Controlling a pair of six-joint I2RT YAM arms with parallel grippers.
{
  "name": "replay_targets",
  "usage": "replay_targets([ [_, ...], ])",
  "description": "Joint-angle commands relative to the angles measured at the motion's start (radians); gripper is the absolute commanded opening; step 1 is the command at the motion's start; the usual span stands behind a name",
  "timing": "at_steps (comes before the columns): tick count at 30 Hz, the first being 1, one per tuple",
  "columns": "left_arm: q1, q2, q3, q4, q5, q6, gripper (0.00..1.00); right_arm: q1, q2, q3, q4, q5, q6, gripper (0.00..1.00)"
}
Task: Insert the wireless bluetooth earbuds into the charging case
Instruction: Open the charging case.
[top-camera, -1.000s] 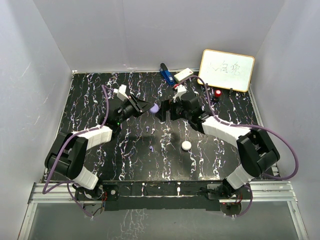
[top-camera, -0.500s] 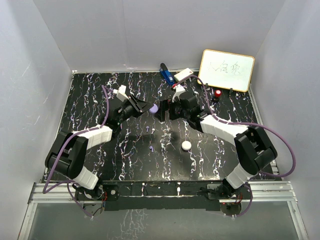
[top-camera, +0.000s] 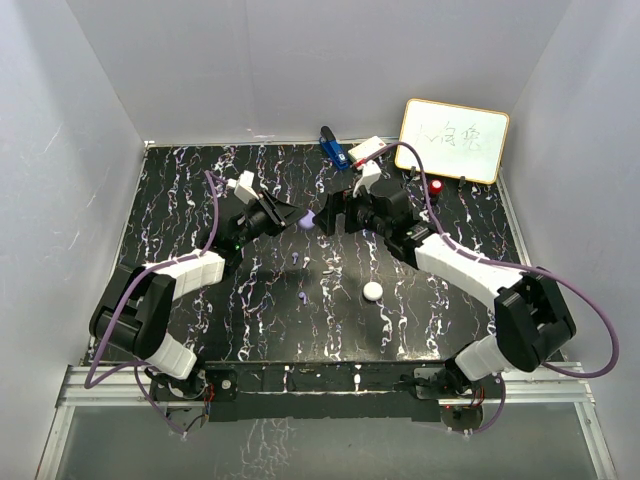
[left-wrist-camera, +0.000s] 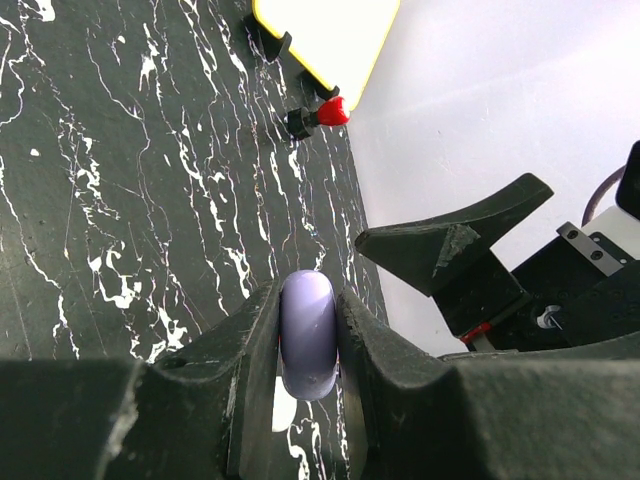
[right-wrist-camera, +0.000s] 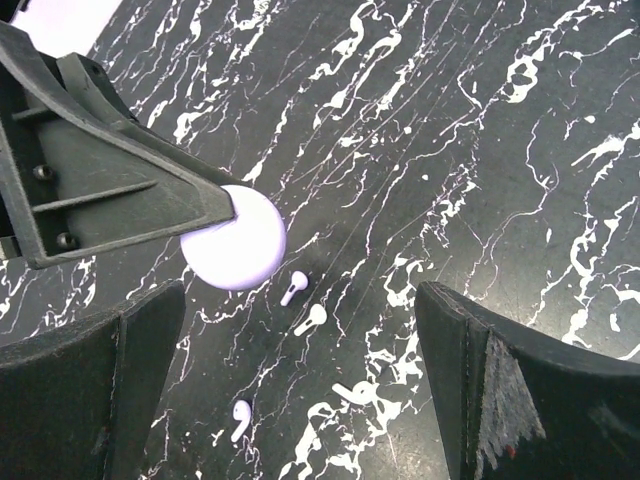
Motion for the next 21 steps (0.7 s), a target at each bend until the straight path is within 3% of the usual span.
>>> replay_targets([
  [1,-0.005,-0.044,0.033,0.009,0.018,0.012,0.00,0.003,0.015,0.049,0.016,0.027,-0.012,0.98],
  [21,-0.014,-0.062,0.009,0.055,0.048,-0.032,0.00,0.003,0.116,0.066,0.077,0.017,-0.005,0.98],
])
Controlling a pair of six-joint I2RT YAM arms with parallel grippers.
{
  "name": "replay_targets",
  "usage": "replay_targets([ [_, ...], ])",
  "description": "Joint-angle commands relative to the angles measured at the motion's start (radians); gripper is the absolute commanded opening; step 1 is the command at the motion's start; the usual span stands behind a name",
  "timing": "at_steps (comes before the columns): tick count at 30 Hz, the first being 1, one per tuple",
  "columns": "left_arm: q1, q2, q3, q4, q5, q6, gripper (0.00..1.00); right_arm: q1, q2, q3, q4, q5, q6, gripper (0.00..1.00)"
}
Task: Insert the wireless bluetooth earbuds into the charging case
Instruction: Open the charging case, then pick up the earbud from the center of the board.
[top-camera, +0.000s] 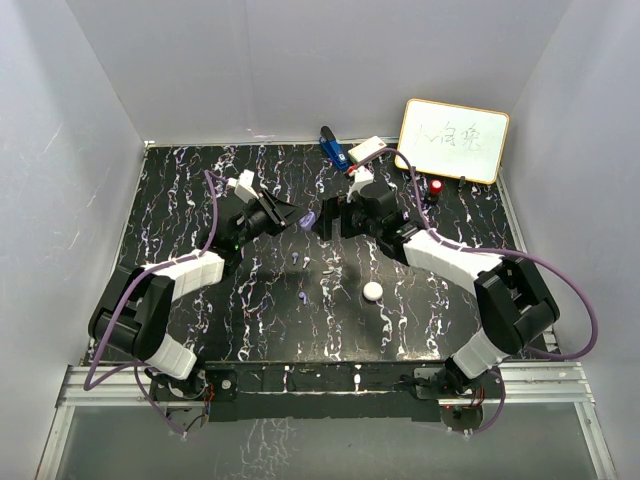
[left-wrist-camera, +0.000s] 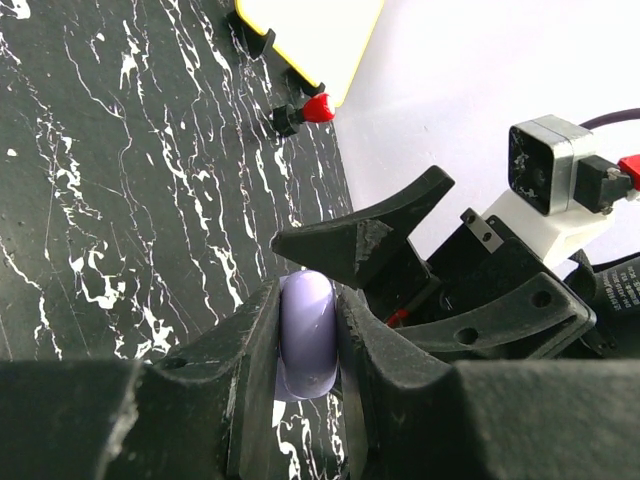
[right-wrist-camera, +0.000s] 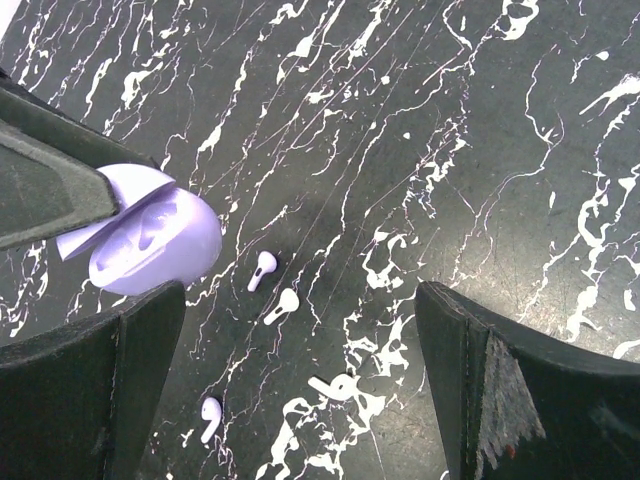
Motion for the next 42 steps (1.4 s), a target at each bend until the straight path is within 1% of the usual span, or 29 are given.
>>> replay_targets([
  [1,-0.016,-0.052,0.007,0.049,0.027,-0.022,0.00,0.003,0.008,0.061,0.086,0.003,-0.003,0.98],
  [10,-0.023,-0.055,-0.012,0.069,0.022,-0.045,0.00,0.003,0.045,0.084,0.101,0.005,-0.005,0.98],
  [16,0.001,-0.111,0.023,-0.038,-0.062,-0.006,0.00,0.003,-0.019,-0.001,0.083,0.000,0.007,0.98],
  [20,0.050,-0.105,0.017,-0.005,-0.068,-0.071,0.00,0.005,-0.057,-0.054,0.071,-0.041,0.023,0.93],
  [23,0.110,-0.093,-0.031,0.083,-0.057,-0.149,0.00,0.023,-0.048,-0.049,0.040,-0.035,0.026,0.90],
  [26,0.168,-0.089,-0.087,0.157,-0.049,-0.231,0.00,0.056,-0.006,-0.007,-0.009,0.006,0.026,0.87],
  [28,0.202,-0.089,-0.124,0.206,-0.045,-0.275,0.00,0.080,0.045,0.058,-0.057,0.024,0.032,0.84],
  [30,0.224,-0.091,-0.160,0.243,-0.042,-0.311,0.00,0.105,0.100,0.117,-0.099,0.035,0.046,0.77],
  [32,0.240,-0.091,-0.185,0.279,-0.038,-0.342,0.00,0.123,0.151,0.168,-0.127,0.034,0.066,0.73],
  [35,0.259,-0.096,-0.214,0.319,-0.031,-0.373,0.00,0.151,0.239,0.242,-0.169,0.054,0.084,0.67],
  [42,0.298,-0.104,-0.249,0.356,-0.008,-0.404,0.00,0.199,0.362,0.391,-0.284,0.122,0.120,0.55],
])
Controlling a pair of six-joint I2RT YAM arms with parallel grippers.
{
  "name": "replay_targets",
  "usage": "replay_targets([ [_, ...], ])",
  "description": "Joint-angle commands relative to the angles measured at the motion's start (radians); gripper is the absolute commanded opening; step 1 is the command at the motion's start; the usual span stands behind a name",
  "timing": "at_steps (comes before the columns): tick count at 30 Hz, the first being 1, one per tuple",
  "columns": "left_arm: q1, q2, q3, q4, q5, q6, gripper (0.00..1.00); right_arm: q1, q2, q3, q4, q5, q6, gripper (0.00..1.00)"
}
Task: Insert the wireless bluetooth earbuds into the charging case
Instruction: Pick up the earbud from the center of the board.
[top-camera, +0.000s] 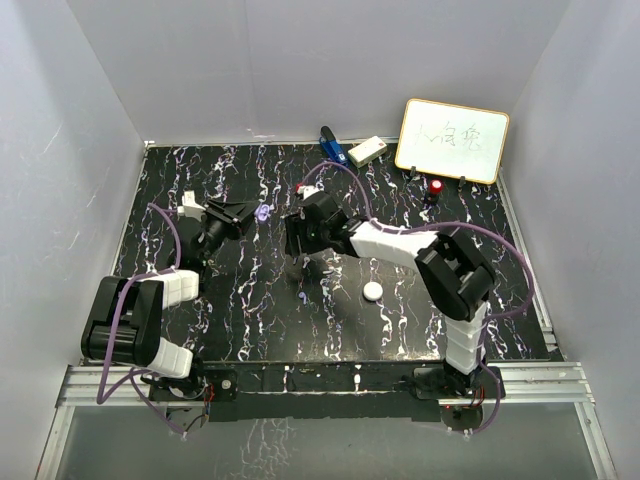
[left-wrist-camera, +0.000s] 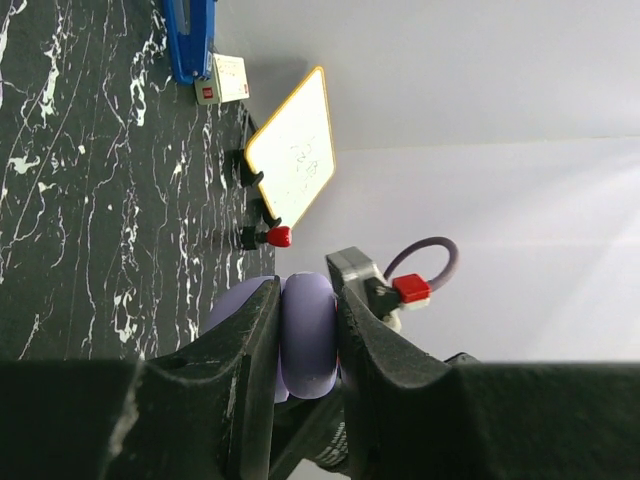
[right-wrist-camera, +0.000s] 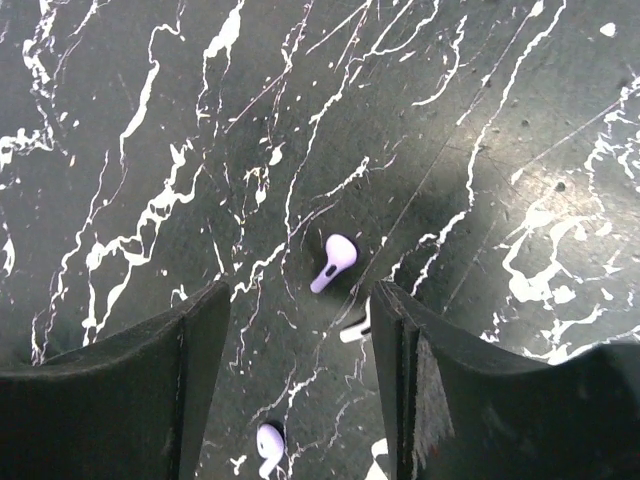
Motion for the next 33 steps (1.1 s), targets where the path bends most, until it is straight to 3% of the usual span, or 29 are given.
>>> replay_targets([
  [1,0.028,-0.038,-0.015,0.093,0.033,-0.041,0.00,0.024,0.043,0.114,-0.074,0.068,0.042,0.54],
  [33,0.052,0.018,-0.049,0.200,0.064,-0.088,0.00,0.034,0.176,0.215,-0.184,0.082,0.113,0.36],
])
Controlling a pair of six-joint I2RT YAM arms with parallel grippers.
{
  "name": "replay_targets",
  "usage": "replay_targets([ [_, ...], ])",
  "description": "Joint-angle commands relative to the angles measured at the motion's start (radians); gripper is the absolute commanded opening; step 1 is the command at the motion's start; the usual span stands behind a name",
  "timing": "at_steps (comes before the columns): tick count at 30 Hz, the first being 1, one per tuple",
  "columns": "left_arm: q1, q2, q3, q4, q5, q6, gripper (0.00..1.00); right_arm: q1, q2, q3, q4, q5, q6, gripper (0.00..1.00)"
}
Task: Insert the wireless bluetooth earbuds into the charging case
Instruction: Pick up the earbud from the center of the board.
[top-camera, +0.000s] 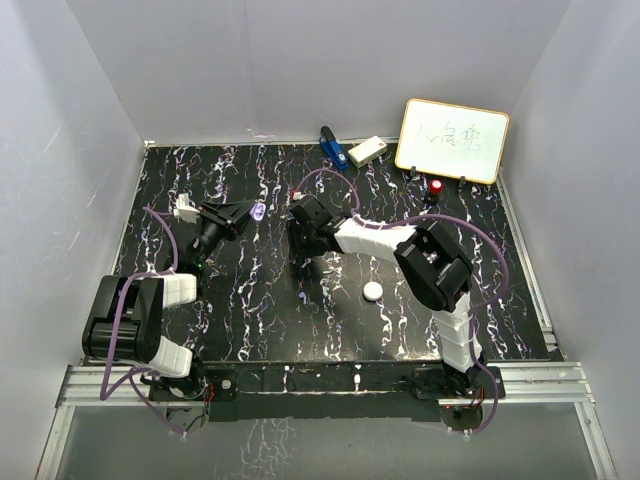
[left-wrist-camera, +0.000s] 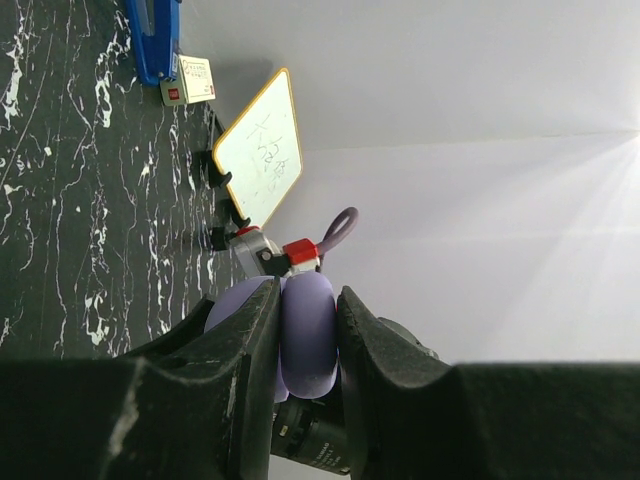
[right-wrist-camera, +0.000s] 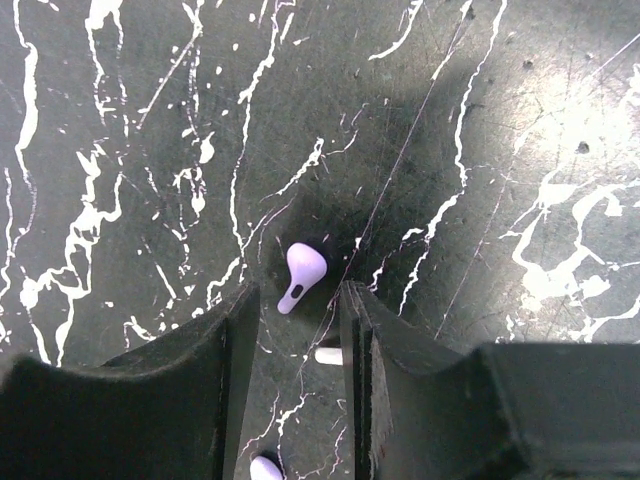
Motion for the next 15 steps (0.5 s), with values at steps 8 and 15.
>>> replay_targets([
  [8,0.005,0.006,-0.012,0.068,0.016,-0.010,0.00,0.002,0.032,0.060,0.009,0.008,0.023,0.31],
  [15,0.005,0.012,-0.016,0.077,0.016,-0.013,0.00,0.001,0.041,0.072,-0.004,0.008,0.026,0.25],
])
